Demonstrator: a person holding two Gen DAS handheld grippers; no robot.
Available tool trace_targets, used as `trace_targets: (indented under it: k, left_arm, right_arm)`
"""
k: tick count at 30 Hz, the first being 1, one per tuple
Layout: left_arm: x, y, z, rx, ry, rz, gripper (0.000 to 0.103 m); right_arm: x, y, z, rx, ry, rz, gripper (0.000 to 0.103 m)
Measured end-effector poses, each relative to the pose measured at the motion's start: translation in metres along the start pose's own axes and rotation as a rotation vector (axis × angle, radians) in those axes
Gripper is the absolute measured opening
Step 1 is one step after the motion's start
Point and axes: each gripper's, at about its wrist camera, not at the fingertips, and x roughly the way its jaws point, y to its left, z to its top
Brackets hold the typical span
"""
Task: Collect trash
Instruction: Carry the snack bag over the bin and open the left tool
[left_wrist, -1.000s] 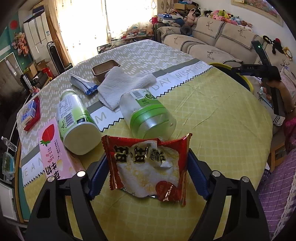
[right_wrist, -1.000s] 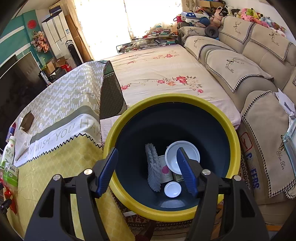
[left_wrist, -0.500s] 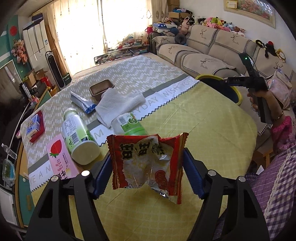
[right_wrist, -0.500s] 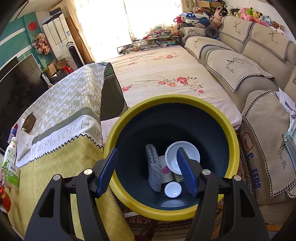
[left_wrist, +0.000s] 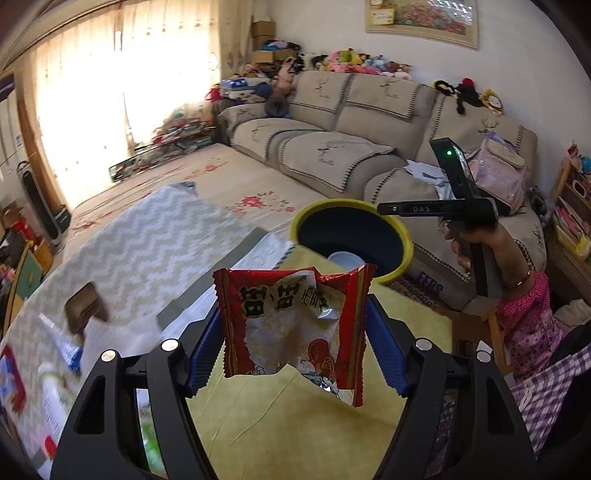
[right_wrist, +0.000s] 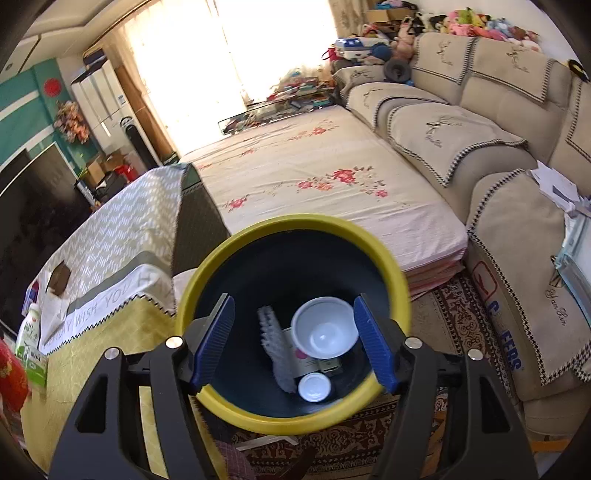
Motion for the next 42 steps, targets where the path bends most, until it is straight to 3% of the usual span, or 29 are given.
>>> trace_targets:
  k: [3,10,13,16,18,22,26,32,42]
  left_arm:
    - [0.037,-0.019,0.034,0.05,0.01,-0.083,0.072]
    - [0.135,-0.06,0.098,0.107,0.062,-0.17,0.072]
    - [0.174,-0.07,0.115,0.093,0.092,-0.178,0.075]
    - [0.204,-0.072,0.126,0.062,0.108,-0.161,0.085]
    - [0.217,-0.072,0.128,0.045,0.114,-0.148,0.094]
    - [0.23,-0.066,0.131,0.003,0.137,-0.147,0.097]
    - [0.21,-0.055,0.122,-0.024,0.101,-0.145,0.098]
    - [0.145,-0.038,0.107,-0.08,-0.023,-0.101,0.098]
    - [-0.011,0.016,0.032,-0.33,-0.224,0.169,0.098]
  right_arm:
    - [-0.009,-0.02,0.001,0.032,-0.022,-0.019,0.064]
    - [-0.027,-0.059,0.003,0.084,-0.062,-0.042,0.065]
    - [-0.034,-0.073,0.002,0.104,-0.075,-0.054,0.066]
    - [-0.037,-0.086,0.002,0.123,-0.082,-0.07,0.067]
    - [-0.038,-0.092,0.0,0.135,-0.083,-0.072,0.067]
    - [-0.036,-0.093,-0.002,0.138,-0.076,-0.07,0.068]
    - [-0.034,-0.084,-0.003,0.125,-0.074,-0.06,0.068]
    - [-0.036,-0.067,-0.001,0.096,-0.077,-0.051,0.068]
    - [-0.027,-0.01,-0.003,-0.014,-0.041,0.019,0.068]
